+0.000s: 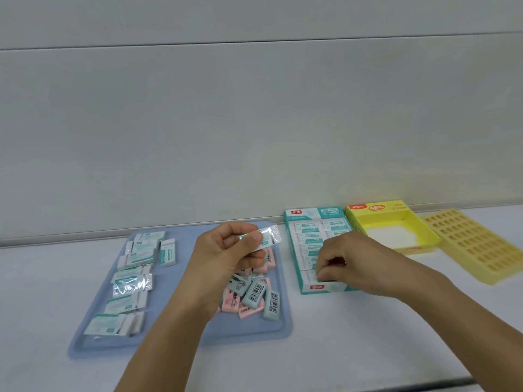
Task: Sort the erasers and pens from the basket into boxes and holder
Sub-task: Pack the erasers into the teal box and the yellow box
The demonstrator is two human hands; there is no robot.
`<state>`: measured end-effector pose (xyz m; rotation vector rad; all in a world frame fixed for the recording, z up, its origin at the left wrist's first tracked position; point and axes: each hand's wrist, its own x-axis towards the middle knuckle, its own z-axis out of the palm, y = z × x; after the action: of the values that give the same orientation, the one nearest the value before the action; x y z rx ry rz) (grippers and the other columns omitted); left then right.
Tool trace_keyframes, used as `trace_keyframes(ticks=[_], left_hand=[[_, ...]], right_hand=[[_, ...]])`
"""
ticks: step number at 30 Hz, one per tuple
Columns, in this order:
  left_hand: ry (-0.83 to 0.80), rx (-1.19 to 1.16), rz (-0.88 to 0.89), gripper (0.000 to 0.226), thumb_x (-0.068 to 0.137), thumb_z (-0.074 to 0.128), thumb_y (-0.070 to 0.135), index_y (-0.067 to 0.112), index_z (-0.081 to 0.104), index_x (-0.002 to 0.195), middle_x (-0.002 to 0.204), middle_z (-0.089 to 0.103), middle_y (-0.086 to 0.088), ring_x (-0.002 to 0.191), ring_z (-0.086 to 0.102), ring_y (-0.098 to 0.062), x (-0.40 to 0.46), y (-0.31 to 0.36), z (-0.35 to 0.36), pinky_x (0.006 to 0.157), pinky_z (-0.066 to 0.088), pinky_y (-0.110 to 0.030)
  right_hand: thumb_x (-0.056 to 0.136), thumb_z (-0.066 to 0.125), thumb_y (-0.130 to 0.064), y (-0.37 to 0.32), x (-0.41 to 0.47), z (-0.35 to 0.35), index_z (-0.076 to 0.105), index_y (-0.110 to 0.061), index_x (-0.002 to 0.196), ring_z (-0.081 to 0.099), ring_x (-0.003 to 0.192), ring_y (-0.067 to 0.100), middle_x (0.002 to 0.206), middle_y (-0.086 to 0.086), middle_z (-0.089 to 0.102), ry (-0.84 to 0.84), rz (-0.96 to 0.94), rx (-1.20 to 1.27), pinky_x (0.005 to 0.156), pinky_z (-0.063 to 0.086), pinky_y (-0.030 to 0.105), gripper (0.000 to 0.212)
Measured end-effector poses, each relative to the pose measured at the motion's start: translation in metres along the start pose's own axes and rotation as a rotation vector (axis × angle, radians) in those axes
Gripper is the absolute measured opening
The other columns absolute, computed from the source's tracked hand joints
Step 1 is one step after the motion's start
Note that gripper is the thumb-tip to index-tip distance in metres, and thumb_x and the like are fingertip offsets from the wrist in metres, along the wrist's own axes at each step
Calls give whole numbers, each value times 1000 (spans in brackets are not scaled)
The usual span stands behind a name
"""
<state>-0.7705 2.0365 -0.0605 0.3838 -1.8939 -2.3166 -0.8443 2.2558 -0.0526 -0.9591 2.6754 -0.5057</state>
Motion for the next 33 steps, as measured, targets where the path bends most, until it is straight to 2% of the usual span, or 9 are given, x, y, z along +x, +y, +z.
trace_keyframes(ticks=[6,9,11,13,19,22,25,29,33], left_hand=[[-72,-22,-49,16,85,66,0,9,70,97,86,74,-15,68,70,-20,-5,-4,5,67,58,-23],[-108,-53,-60,21,85,65,-2,8,70,103,93,75,-15,79,73,-23,-8,-3,8,69,58,-21],[-120,-98,-61,23,86,64,-4,4,67,107,95,75,-15,82,73,-23,-9,-3,14,71,58,-21],[-136,-169,-65,23,87,61,-5,-1,62,110,98,74,-16,86,73,-24,-11,-5,22,74,58,-22],[-163,-172,62,20,84,66,0,-2,60,103,98,74,-16,94,72,-27,-13,-6,48,76,57,-24],[-200,-96,31,16,87,66,10,2,64,101,95,74,-14,91,72,-22,-11,-3,59,74,57,-22],[-187,517,182,17,92,63,29,21,68,106,107,71,9,95,65,0,-8,-14,63,78,53,-17],[-339,1246,528,40,91,44,51,30,66,117,122,62,16,113,52,-5,-14,-34,56,101,40,-33],[-377,1379,550,41,98,45,44,32,51,137,141,48,19,129,38,-2,-19,-42,56,105,20,-21]], right_hand=[[86,66,-25,-5,6,6,68,-24,75,59,71,4,75,-15,67,136,61,-12,65,49,23,11],[88,67,-16,-12,1,3,69,-24,78,54,57,2,65,-13,64,349,73,507,56,44,18,13],[85,71,-9,-21,-3,2,72,-17,93,57,57,9,70,-1,66,323,55,817,51,46,21,11],[83,72,-3,-27,-5,4,73,-9,96,57,58,15,73,11,66,318,31,987,50,46,22,15],[72,70,-16,-25,-13,6,75,-4,91,47,52,15,63,8,58,372,0,1369,49,44,20,23],[74,73,-15,-19,-21,-8,73,-2,83,50,51,15,62,5,62,525,-31,1063,52,45,22,16],[81,75,-14,-4,-29,-28,71,-14,78,56,56,3,69,-5,69,605,14,527,56,44,15,5],[90,58,-33,6,-38,-28,63,-27,89,61,85,11,88,-12,67,262,138,-376,68,46,28,9],[90,52,-31,5,-29,-15,61,-26,88,60,90,21,99,-4,65,71,76,-526,62,37,30,11]])
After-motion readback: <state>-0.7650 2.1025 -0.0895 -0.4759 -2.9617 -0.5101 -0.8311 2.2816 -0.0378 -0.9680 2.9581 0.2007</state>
